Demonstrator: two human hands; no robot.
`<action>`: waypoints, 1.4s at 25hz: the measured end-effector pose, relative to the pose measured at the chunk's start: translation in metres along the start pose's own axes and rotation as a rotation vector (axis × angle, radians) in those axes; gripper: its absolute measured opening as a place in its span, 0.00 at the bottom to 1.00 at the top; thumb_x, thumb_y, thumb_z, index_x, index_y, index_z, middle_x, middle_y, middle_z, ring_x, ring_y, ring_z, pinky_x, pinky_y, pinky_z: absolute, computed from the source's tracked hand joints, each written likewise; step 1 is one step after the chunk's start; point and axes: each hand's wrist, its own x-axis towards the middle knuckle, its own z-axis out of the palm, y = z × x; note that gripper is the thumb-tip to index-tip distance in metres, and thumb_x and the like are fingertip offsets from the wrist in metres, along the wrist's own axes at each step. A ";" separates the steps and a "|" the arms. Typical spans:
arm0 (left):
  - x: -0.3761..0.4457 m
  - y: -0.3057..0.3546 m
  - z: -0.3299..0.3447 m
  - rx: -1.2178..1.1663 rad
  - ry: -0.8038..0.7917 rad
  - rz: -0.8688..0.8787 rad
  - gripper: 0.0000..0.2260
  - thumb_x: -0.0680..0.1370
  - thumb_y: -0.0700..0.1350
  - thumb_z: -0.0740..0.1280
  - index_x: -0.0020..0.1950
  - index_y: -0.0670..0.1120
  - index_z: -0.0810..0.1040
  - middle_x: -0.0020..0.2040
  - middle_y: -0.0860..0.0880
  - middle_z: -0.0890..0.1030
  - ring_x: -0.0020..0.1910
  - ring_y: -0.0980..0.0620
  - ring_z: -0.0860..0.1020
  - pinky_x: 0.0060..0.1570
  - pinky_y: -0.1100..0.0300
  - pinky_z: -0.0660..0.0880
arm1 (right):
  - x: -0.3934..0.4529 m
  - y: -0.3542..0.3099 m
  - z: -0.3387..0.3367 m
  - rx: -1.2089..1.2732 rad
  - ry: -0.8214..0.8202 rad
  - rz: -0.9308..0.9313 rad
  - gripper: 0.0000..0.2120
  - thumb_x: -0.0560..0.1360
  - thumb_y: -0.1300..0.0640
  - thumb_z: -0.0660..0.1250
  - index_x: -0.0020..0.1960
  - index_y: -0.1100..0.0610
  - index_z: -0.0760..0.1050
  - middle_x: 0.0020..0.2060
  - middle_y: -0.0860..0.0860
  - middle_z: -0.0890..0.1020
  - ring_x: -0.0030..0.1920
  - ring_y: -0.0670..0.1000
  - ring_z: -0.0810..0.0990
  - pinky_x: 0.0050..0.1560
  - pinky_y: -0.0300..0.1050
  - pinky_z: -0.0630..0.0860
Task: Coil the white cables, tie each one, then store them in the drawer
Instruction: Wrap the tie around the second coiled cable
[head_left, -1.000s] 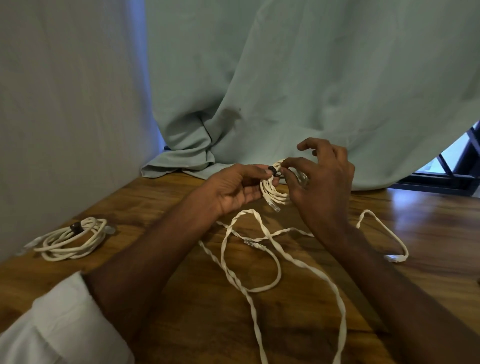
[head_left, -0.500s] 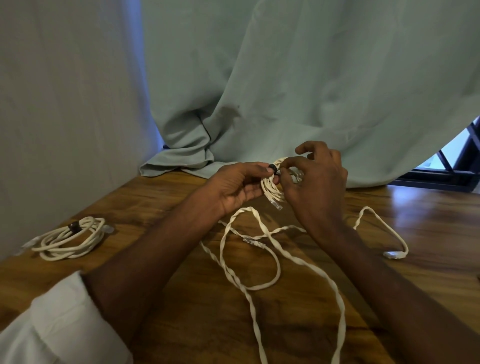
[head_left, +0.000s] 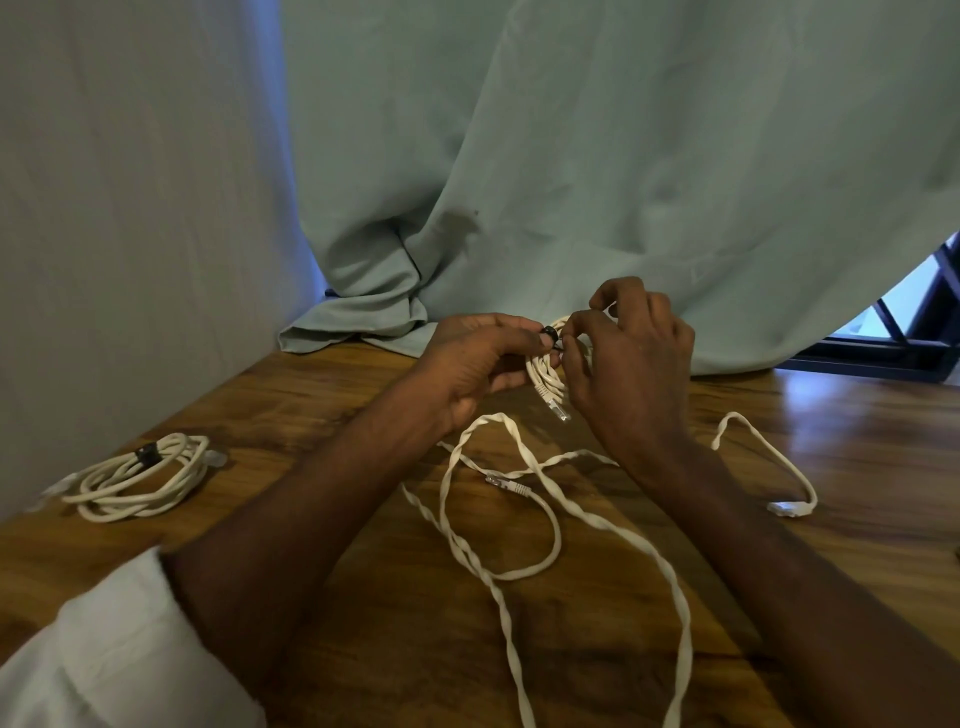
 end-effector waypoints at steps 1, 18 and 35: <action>0.000 0.000 0.000 0.003 0.002 0.001 0.09 0.74 0.30 0.74 0.54 0.34 0.84 0.47 0.38 0.87 0.42 0.47 0.88 0.40 0.58 0.83 | 0.000 0.000 0.000 -0.008 -0.003 -0.004 0.11 0.79 0.52 0.67 0.57 0.56 0.83 0.60 0.55 0.77 0.59 0.56 0.75 0.56 0.57 0.71; -0.002 -0.003 0.000 0.114 -0.004 0.046 0.09 0.74 0.31 0.76 0.53 0.35 0.85 0.48 0.38 0.88 0.46 0.45 0.88 0.47 0.54 0.85 | 0.004 0.003 -0.003 -0.017 -0.084 -0.058 0.10 0.81 0.52 0.68 0.57 0.55 0.82 0.58 0.54 0.77 0.56 0.55 0.77 0.57 0.58 0.73; 0.003 -0.006 -0.001 0.028 -0.017 -0.009 0.10 0.74 0.30 0.75 0.55 0.33 0.84 0.49 0.36 0.87 0.46 0.43 0.88 0.47 0.53 0.85 | 0.003 0.008 0.005 0.181 -0.092 0.012 0.08 0.80 0.56 0.70 0.55 0.59 0.83 0.54 0.55 0.76 0.52 0.52 0.75 0.46 0.42 0.67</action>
